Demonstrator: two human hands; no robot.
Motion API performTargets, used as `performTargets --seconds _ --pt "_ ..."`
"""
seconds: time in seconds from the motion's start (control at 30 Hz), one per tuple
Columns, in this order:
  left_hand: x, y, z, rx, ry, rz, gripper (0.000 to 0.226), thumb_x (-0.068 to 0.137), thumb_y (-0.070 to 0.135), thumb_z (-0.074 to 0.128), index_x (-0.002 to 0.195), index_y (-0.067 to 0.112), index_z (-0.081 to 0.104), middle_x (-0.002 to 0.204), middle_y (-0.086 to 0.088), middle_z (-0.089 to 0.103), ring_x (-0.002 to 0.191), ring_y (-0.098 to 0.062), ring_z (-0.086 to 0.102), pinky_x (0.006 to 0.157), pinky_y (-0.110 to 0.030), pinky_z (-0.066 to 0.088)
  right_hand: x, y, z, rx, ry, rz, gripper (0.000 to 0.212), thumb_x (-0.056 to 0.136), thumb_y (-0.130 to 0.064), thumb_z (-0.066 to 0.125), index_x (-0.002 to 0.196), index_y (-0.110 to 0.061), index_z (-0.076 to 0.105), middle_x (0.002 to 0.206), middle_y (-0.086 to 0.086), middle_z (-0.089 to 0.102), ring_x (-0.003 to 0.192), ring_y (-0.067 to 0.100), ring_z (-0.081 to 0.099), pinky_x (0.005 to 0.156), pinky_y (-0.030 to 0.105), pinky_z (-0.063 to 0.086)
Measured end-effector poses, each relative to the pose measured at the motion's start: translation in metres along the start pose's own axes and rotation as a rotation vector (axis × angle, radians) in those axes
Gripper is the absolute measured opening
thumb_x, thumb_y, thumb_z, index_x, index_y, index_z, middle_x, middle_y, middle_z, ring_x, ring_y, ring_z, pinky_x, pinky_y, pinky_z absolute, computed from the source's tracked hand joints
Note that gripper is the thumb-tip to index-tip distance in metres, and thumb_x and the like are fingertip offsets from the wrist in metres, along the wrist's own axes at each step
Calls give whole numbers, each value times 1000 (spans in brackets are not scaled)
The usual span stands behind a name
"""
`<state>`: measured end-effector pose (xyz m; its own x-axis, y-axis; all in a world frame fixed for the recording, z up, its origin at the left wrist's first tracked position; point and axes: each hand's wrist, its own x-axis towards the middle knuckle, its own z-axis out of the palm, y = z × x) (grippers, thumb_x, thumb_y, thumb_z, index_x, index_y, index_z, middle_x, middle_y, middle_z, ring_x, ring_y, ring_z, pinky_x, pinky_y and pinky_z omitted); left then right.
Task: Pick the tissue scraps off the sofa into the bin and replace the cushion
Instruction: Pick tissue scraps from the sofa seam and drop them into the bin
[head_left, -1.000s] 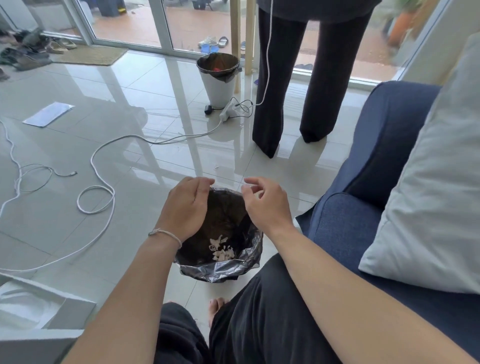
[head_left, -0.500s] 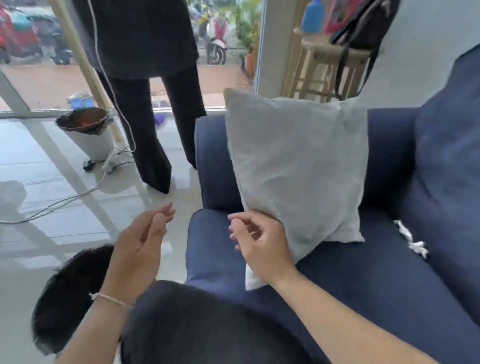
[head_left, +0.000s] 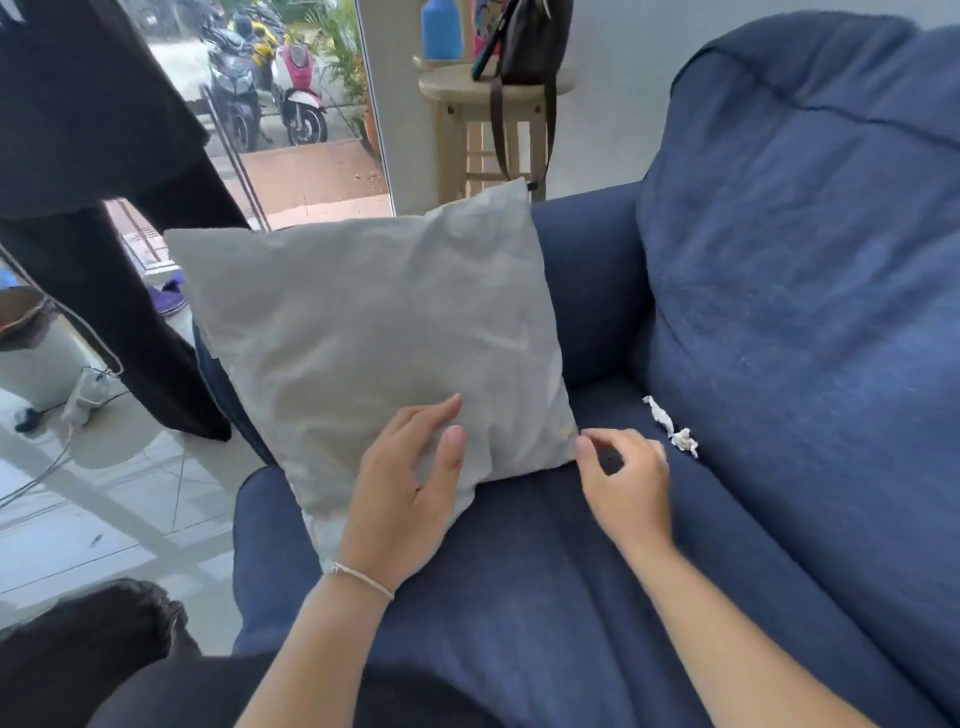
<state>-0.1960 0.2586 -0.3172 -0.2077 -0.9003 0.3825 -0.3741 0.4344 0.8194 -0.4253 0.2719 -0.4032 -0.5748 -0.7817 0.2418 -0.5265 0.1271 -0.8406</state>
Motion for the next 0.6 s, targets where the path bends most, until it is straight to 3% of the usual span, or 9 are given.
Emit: performTargets --seconds 0.1,0.23,0.37,0.47,0.6 --pt "10 0 45 -82 -82 -78 29 102 28 53 128 21 65 120 13 66 114 4 60 93 -12 45 14 44 -18 -272 272 302 27 89 -37 69 111 -21 75 114 4 67 110 36 51 96 46 40" --pt "28 3 101 -161 -192 -162 29 100 22 57 128 17 64 120 6 66 106 8 61 86 -6 45 25 58 -24 -309 342 450 42 89 -43 68 124 -20 72 119 7 61 113 38 49 99 48 34" --pt "43 5 150 -125 -316 -124 29 99 23 59 127 18 63 117 3 62 99 -1 66 88 -16 51 33 64 -17 -284 449 465 37 90 -41 68 117 -17 75 114 12 67 107 40 54 94 47 36" --pt "59 1 183 -100 -353 -123 29 97 26 60 125 22 64 117 6 63 95 5 64 85 -13 50 46 73 -12 -271 525 539 31 93 -44 63 93 -17 79 99 10 75 101 39 57 87 45 38" --pt "81 -17 225 -49 -424 -222 33 95 28 62 127 21 63 120 2 62 103 -5 63 97 -30 51 58 80 0 -259 582 609 35 95 -47 60 83 -19 78 90 3 77 101 36 57 91 44 36"
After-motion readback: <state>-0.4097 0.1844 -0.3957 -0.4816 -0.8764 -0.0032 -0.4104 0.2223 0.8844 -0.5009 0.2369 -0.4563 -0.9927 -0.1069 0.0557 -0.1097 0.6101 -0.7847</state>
